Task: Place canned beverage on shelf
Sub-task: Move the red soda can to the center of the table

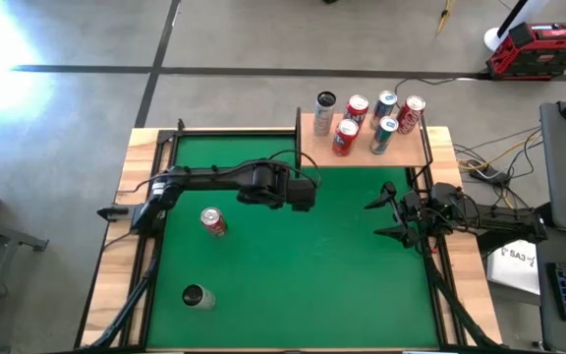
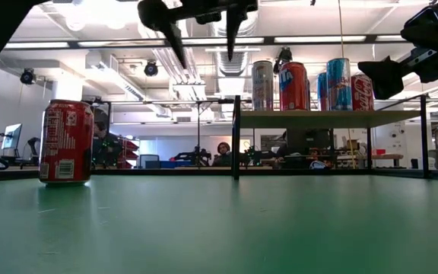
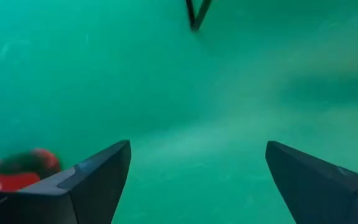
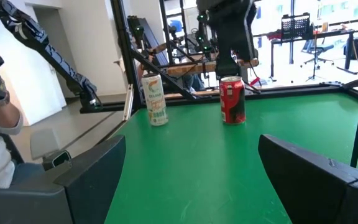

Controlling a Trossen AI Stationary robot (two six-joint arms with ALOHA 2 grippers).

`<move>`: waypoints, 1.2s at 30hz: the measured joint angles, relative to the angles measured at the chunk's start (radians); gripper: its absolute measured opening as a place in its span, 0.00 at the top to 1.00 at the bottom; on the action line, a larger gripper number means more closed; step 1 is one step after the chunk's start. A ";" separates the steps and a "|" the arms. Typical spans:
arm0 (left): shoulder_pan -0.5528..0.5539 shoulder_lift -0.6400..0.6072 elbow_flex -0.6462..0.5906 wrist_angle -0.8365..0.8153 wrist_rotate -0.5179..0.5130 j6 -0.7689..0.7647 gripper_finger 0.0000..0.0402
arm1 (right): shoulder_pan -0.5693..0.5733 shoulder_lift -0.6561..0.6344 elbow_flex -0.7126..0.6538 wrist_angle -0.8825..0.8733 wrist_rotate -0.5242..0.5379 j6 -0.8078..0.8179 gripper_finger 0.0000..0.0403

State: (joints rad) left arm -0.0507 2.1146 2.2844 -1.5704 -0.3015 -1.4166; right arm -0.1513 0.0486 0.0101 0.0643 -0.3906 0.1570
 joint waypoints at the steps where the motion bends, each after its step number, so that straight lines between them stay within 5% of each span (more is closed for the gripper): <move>1: -0.005 -0.007 -0.024 0.000 0.009 -0.012 0.12 | 0.000 0.000 0.000 0.000 0.000 0.000 0.11; 10: -0.056 -0.241 -0.418 -0.002 0.082 -0.158 0.19 | 0.000 0.000 0.000 0.000 0.000 0.000 0.11; 20: -0.164 -0.518 -0.831 0.054 0.086 -0.544 0.22 | 0.000 0.000 0.000 0.000 0.000 0.000 0.11; 26: -0.164 -0.540 -0.922 0.080 0.185 -0.806 0.22 | 0.000 0.000 0.000 0.000 0.000 0.000 0.11; 36: -0.165 -0.534 -0.919 0.087 0.129 -0.897 0.13 | 0.000 0.000 0.000 0.000 0.000 0.000 0.11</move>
State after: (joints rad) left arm -0.2157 1.5806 1.3655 -1.4834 -0.1726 -2.3138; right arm -0.1513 0.0486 0.0101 0.0643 -0.3908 0.1567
